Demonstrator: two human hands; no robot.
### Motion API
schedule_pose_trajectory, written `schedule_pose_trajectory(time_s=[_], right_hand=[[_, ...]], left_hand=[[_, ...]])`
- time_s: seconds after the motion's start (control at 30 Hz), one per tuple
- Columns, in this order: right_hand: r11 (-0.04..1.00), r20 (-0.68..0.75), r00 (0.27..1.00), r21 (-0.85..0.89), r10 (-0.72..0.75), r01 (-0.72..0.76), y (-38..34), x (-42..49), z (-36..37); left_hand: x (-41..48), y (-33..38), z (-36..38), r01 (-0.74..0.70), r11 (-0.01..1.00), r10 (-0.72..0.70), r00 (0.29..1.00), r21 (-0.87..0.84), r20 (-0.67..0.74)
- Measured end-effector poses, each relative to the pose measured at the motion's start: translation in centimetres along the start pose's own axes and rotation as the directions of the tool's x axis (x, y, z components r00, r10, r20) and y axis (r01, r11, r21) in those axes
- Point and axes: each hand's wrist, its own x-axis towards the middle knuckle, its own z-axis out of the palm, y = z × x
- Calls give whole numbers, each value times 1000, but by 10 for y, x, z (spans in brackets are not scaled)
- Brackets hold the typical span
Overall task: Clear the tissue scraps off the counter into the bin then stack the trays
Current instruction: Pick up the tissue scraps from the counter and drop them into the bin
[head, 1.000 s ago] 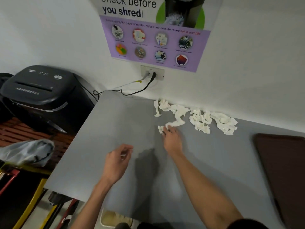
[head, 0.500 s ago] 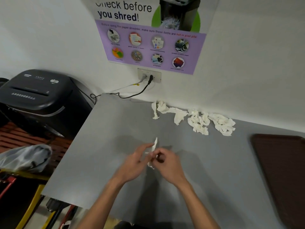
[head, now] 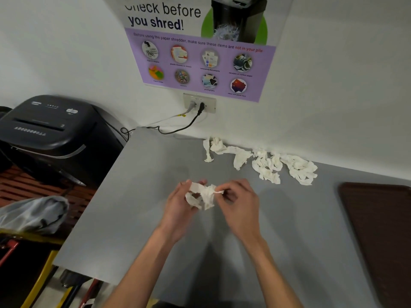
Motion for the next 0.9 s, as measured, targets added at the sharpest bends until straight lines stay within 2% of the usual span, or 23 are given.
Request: schedule_pose_trajectory(time_s=[0.07,0.13,0.23,0.3,0.37,0.47,0.53,0.63,0.7,0.73,0.77,0.83,0.9], right_hand=[[997,103,993,-47,-51,56,4,-5,20],[987,170,982,-121,-82,103,5,-11,37],[981,209,976,-167,-59,95,1,-9,43],[981,236,972,-186,-8,54,1,-1,45],[981,196,978,-193,74,-36,2,10,49],[966,103,961,8,257,-259,3,27,52],[947,106,948,81,301,-310,6,35,56],[915,302,902,165,309,-369,11,44,63],[922,469,835,100,288,-374,14,62,65],[950,492,830,15,264,-311,19,77,65],[969,456,857,-65,240,-237,24,96,65],[968,268,946,-220,183,-124,38,140,69],[929,160,973,-358,165,-99,56,184,75]], left_hand=[[5,1,10,74,984,-72,997,-160,21],[7,0,19,116,975,-119,993,-189,-2],[11,-2,21,8,986,-29,991,-164,-127],[10,-4,22,-49,994,35,989,-95,-143],[10,-10,23,-74,997,76,990,19,-122],[9,-13,25,-31,996,38,995,82,-93],[14,-10,16,-33,992,44,995,125,-90],[27,-3,-8,-76,961,100,992,266,-78],[32,0,-23,-105,933,141,987,345,-82],[32,1,-30,-119,922,165,982,368,-96],[32,1,-37,-129,915,188,975,381,-122],[27,2,-46,-137,913,220,959,384,-180],[17,3,-52,-141,905,237,951,402,-199]])
